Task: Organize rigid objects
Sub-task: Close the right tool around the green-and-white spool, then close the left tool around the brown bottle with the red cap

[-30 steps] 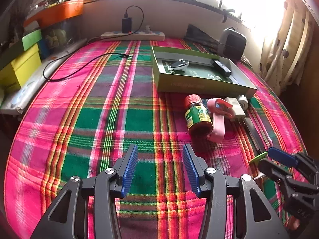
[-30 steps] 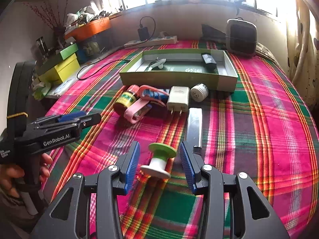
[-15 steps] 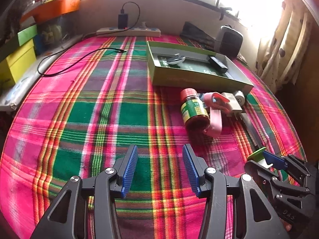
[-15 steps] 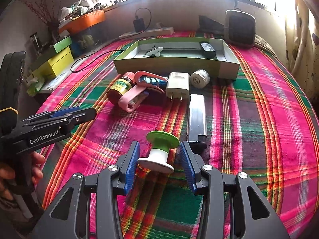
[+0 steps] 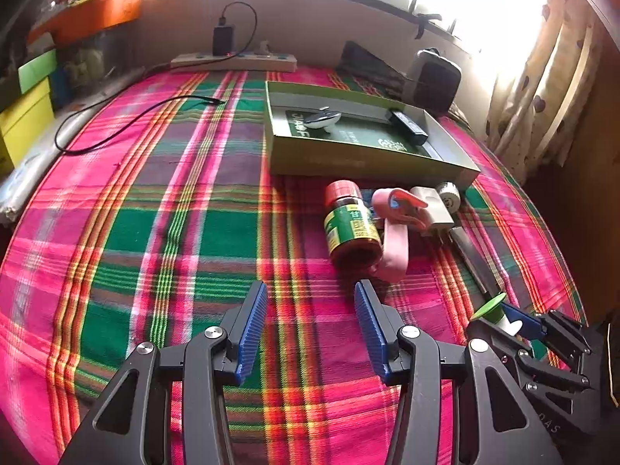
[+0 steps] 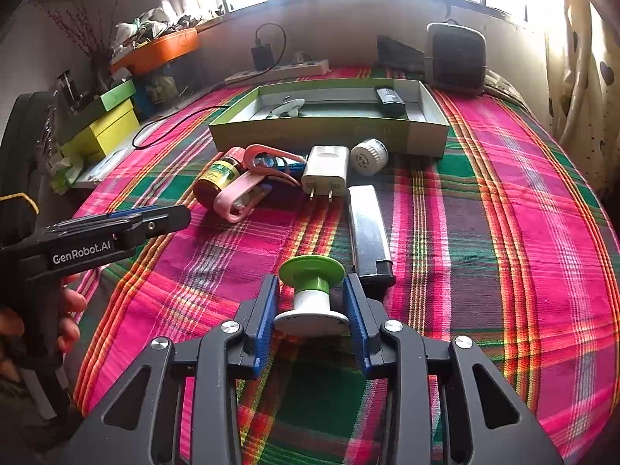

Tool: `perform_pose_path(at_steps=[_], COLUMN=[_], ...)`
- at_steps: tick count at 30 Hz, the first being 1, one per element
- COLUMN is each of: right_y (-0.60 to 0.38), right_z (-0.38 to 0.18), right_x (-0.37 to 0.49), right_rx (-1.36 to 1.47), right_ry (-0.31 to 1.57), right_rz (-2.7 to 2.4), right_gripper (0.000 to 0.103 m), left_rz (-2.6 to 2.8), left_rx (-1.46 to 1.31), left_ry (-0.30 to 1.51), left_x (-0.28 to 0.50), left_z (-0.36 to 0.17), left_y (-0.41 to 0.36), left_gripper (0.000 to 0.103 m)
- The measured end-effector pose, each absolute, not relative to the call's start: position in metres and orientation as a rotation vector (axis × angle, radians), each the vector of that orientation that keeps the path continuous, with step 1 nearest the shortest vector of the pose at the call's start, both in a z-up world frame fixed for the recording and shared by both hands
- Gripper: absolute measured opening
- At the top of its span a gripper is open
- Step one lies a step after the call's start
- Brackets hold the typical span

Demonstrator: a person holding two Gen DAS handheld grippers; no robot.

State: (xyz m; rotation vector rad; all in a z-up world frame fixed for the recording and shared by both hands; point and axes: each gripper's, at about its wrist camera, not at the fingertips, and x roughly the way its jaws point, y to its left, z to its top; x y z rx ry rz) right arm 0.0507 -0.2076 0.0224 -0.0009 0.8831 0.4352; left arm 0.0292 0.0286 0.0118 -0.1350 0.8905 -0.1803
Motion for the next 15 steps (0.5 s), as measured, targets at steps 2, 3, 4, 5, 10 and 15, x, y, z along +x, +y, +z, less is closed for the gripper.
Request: perform_pose_path(at_steps=[2,3,4,5,10,15], right_y=[-0.209,-0.21,-0.212,-0.213,-0.225,-0.232], right_z=[0.023,0.023,0.023,0.024,0.032,0.041], right_x=[0.05,0.05,0.05,0.05,0.048,0.05], right_rx=[0.003,0.005,0.006,0.009,0.025,0.026], right_ry=[0.88,0.878,0.877,0.877,0.852,0.827], right_rz=[0.439,0.44,0.441,0.443,0.443,0.436], right_gripper=[0.035,0.035,0.035,0.035,0.035,0.035], left_rz=[-0.188,-0.192,-0.193,-0.191,-0.189,-0.192], left_rx=[-0.133,-0.135,-0.136,-0.131,-0.126,-0.117], left_ry=[0.887,0.887,0.886,0.885,0.878,0.885], left_x=[0.031,0.031,0.032,0.033,0.044,0.056], left_z=[0.014,0.014,0.016,0.017,0.023,0.024], left_y=[0.026,0.025,0.024,0.023,0.018,0.011], left_gripper=[0.046,0.046,0.046,0.046,0.046,0.046])
